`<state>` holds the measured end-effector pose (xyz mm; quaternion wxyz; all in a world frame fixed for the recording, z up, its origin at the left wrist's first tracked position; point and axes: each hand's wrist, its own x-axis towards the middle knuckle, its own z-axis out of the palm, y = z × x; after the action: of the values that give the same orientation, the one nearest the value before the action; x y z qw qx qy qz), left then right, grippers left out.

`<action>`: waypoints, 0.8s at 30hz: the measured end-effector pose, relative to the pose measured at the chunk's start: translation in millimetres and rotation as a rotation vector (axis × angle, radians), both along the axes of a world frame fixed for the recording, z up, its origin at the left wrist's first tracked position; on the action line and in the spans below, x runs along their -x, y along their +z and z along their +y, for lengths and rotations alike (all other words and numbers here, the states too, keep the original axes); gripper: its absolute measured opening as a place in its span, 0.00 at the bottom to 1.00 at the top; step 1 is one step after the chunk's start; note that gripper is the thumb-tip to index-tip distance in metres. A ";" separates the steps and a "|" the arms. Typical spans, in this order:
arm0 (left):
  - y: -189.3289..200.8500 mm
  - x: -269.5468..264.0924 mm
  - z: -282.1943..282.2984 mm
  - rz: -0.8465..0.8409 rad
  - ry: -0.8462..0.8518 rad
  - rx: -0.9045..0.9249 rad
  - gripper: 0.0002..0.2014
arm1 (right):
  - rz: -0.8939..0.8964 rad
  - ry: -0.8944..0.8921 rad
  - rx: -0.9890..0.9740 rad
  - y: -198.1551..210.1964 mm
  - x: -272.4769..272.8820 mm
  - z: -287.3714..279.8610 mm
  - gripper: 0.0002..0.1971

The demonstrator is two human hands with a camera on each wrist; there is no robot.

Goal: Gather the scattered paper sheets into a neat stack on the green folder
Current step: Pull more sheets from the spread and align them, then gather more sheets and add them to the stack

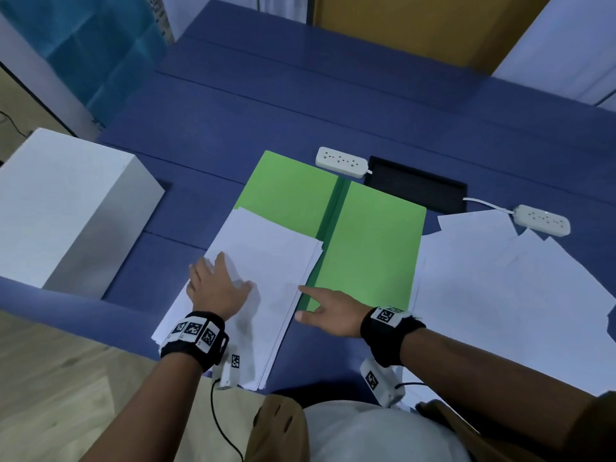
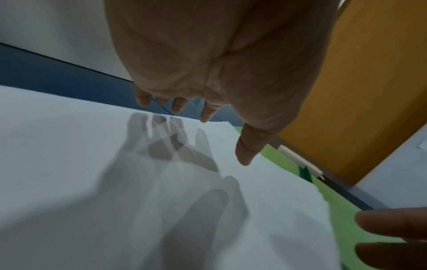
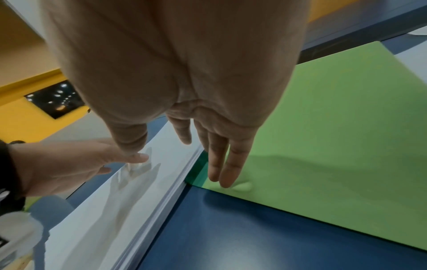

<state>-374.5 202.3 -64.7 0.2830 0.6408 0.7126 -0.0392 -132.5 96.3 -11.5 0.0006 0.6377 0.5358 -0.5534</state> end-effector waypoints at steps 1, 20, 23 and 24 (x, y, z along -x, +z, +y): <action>2.8 -4.5 -3.1 -0.029 -0.003 -0.009 0.47 | -0.001 -0.020 -0.001 0.4 -4.8 -2.2 0.40; 46.4 -198.0 -112.3 -0.141 -0.689 0.067 0.41 | -0.015 -0.586 -0.094 14.3 -161.5 -150.4 0.28; 49.0 -237.7 -126.5 -0.187 -0.793 0.151 0.42 | 0.019 -0.718 -0.076 10.2 -196.6 -186.7 0.27; 49.0 -250.4 -131.9 -0.211 -0.810 0.201 0.43 | 0.032 -0.758 -0.066 9.4 -208.6 -198.5 0.26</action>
<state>-124.1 70.4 -15.6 0.3772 0.8384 0.3634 -0.1508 76.2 -102.3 -2.0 -0.2329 0.7815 0.2794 -0.5068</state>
